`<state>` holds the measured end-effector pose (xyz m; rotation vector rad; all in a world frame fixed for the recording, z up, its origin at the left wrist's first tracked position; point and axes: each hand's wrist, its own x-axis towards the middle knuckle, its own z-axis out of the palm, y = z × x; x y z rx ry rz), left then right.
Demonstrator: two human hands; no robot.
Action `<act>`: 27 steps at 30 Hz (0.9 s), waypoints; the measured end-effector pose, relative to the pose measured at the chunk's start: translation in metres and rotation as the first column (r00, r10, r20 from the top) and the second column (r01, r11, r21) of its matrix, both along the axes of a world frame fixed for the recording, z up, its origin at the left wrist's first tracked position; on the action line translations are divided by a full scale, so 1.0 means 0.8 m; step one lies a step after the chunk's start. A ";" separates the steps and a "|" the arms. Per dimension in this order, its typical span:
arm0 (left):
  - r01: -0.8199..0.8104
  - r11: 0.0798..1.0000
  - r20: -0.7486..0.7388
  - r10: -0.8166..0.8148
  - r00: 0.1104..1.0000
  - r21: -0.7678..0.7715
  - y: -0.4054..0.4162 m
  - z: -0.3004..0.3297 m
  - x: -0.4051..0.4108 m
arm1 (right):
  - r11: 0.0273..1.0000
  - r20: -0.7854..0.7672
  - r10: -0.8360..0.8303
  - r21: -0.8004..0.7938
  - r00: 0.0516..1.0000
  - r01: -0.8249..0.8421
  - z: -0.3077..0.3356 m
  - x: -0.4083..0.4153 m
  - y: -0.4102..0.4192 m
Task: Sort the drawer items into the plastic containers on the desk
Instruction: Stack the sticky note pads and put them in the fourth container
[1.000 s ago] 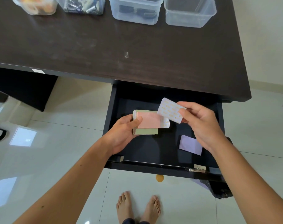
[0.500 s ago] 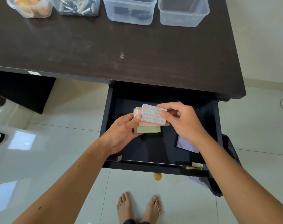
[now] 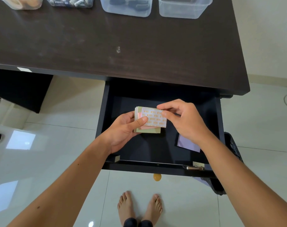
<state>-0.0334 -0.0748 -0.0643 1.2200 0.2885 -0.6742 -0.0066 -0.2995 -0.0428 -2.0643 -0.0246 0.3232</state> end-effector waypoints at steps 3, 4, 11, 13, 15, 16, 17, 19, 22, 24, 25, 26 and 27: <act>-0.007 1.000 -0.011 0.007 1.000 -0.020 0.000 -0.001 0.001 | 0.999 -0.025 -0.011 0.039 1.000 0.012 0.006 0.000 -0.004; -0.006 1.000 -0.015 0.006 1.000 -0.028 0.000 -0.001 0.002 | 0.999 -0.029 -0.014 0.045 0.999 0.015 0.007 0.000 -0.006; -0.023 1.000 -0.029 0.022 0.999 -0.021 0.002 -0.002 0.003 | 0.995 -0.067 -0.079 0.047 0.995 0.083 0.010 -0.008 -0.030; -0.036 0.999 -0.030 0.036 0.999 -0.007 0.005 -0.002 0.003 | 0.997 -0.086 -0.075 -0.039 0.993 0.072 0.005 -0.013 -0.048; -0.044 0.999 -0.026 0.045 0.999 0.009 0.007 -0.003 0.003 | 0.979 -0.140 -0.026 -0.204 0.990 -0.003 -0.005 -0.019 -0.065; -0.050 0.999 -0.025 0.050 0.998 0.016 0.008 -0.003 0.003 | 0.955 -0.169 0.005 -0.291 0.986 -0.055 -0.012 -0.023 -0.071; -0.056 0.998 -0.025 0.056 0.998 0.022 0.009 -0.004 0.003 | 0.920 -0.197 0.043 -0.374 0.979 -0.115 -0.018 -0.026 -0.075; -0.067 0.997 -0.027 0.068 0.997 0.029 0.009 -0.004 0.003 | 0.811 -0.251 0.127 -0.531 0.960 -0.246 -0.025 -0.029 -0.074; -0.068 0.997 -0.031 0.069 0.997 0.033 0.009 -0.004 0.003 | 0.649 -0.309 0.188 -0.673 0.932 -0.354 -0.026 -0.030 -0.068; -0.066 0.997 -0.029 0.067 0.997 0.034 0.009 -0.005 0.002 | 0.613 -0.329 0.176 -0.701 0.928 -0.364 -0.023 -0.029 -0.064; -0.069 0.997 -0.028 0.070 0.997 0.035 0.009 -0.005 0.002 | 0.615 -0.344 0.167 -0.696 0.924 -0.370 -0.022 -0.030 -0.062; -0.073 0.997 -0.027 0.074 0.997 0.036 0.009 -0.005 0.002 | 0.625 -0.358 0.166 -0.682 0.919 -0.379 -0.021 -0.032 -0.060; -0.076 0.997 -0.027 0.077 0.997 0.034 0.009 -0.005 0.002 | 0.639 -0.366 0.176 -0.664 0.914 -0.389 -0.020 -0.034 -0.059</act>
